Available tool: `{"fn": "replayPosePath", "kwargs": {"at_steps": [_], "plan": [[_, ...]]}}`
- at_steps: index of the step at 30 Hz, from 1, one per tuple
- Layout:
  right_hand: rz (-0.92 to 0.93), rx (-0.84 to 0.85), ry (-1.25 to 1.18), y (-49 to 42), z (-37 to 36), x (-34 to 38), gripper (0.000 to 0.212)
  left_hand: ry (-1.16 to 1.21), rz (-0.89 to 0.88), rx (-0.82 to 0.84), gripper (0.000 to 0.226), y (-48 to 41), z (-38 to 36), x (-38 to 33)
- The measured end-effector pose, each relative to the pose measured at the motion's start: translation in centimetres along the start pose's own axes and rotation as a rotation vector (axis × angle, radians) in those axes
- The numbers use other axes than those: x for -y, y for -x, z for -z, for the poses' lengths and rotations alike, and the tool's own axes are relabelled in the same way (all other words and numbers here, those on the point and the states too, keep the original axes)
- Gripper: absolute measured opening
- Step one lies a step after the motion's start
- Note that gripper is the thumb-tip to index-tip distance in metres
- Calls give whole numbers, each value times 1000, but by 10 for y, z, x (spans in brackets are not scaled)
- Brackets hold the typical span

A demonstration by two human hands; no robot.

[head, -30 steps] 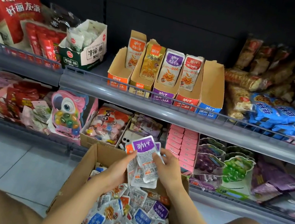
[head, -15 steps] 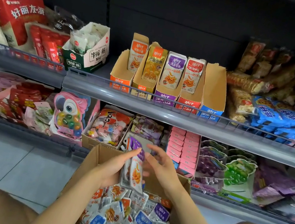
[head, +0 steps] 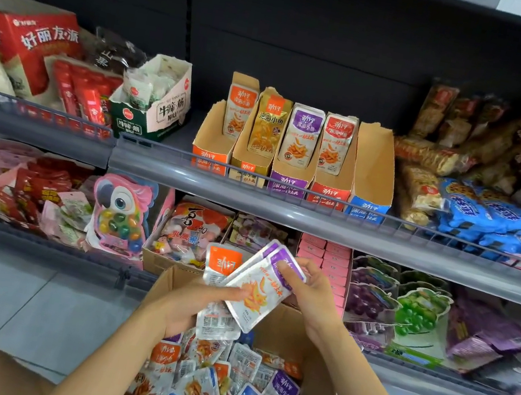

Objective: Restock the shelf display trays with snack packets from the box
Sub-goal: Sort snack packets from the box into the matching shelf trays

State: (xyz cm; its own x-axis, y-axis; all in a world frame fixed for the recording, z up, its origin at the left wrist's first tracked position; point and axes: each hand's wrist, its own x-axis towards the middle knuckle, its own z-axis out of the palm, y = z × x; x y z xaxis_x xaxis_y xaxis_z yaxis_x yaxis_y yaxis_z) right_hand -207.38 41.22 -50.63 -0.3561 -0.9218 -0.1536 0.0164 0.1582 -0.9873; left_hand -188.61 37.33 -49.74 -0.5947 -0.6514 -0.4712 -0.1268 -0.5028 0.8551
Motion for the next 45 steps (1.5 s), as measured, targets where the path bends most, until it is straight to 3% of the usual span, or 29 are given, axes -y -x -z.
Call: {"fn": "replayPosePath", "kwargs": {"at_steps": [4,9,15,19,24,27,33,38,41,45], "plan": [[-35,72,-25,-5,2,11,11,-17,-85,-77,31,-1,3,-5],[-204,253,-336,-10,1,29,23,152,-172,-52,36,-3,0,-17],[-63,305,-65,-27,14,64,38,82,-190,-117,27,-13,5,-37],[-34,222,-172,-47,17,85,46,-48,-256,-59,34,-21,7,-58],[-113,365,-252,-68,24,119,43,-86,-361,-22,38,-35,8,-92],[-121,358,-276,-84,30,136,41,-101,-378,1,26,-51,9,-114],[163,138,70,-128,45,180,54,-22,-355,55,20,-87,7,-170],[404,2,376,-174,56,221,47,78,-381,17,23,-112,22,-208],[482,10,538,-204,50,231,44,85,-373,-4,27,-123,30,-219],[499,95,788,-240,33,220,60,53,-354,-25,30,-132,34,-224]]}}
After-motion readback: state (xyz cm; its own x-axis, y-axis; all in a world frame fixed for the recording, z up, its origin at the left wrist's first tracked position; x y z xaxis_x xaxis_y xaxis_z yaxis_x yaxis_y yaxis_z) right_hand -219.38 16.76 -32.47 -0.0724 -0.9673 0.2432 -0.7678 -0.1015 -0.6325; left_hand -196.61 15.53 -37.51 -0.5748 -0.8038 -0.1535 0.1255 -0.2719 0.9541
